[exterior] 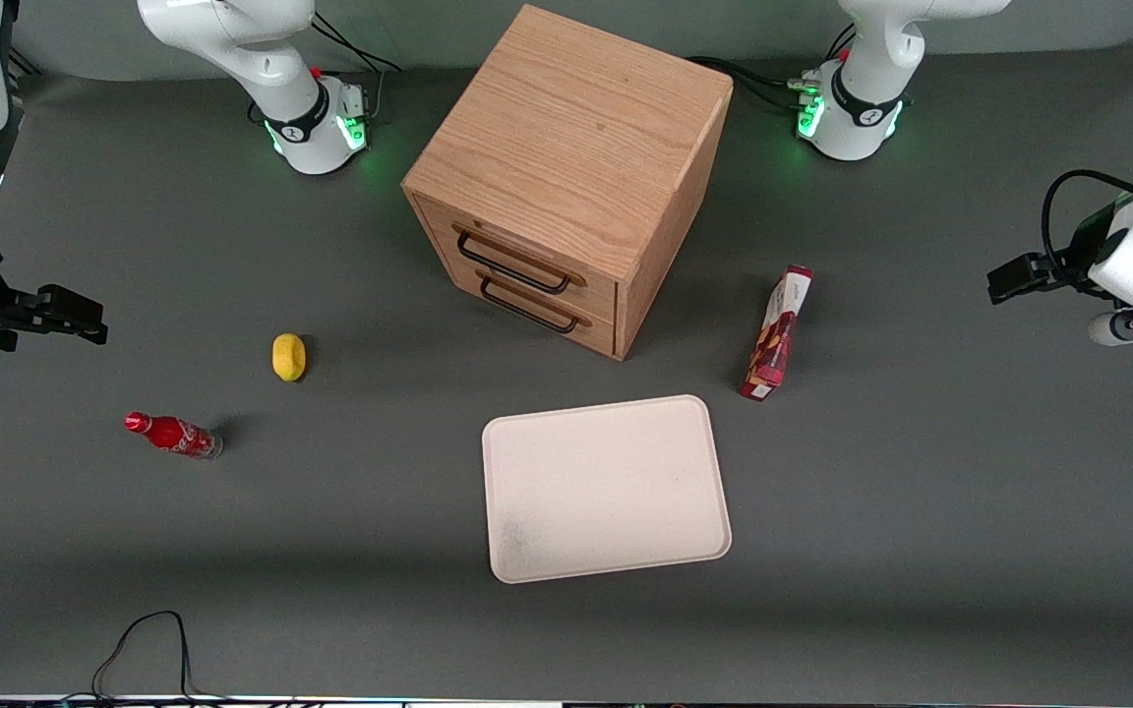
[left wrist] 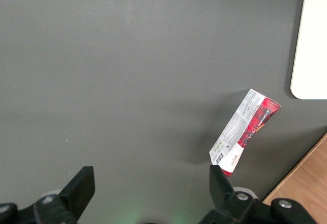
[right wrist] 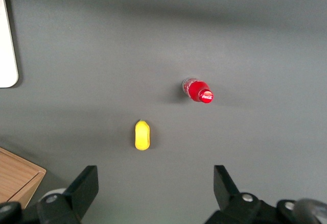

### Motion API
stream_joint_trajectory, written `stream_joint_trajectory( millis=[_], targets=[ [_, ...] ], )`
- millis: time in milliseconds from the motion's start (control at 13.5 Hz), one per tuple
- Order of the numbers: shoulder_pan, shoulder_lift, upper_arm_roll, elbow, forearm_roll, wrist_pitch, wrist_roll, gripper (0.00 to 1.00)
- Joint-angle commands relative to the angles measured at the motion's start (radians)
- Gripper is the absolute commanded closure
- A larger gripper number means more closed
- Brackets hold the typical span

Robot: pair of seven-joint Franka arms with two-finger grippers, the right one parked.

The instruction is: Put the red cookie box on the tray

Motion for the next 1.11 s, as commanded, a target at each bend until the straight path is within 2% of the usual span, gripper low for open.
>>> stream_joint_trajectory(
  millis=[0, 1037],
  targets=[
    [0.02, -0.011, -0.02, 0.014, 0.002, -0.027, -0.001, 0.0],
    [0.023, -0.011, -0.021, 0.049, 0.004, -0.076, -0.013, 0.0]
  ],
)
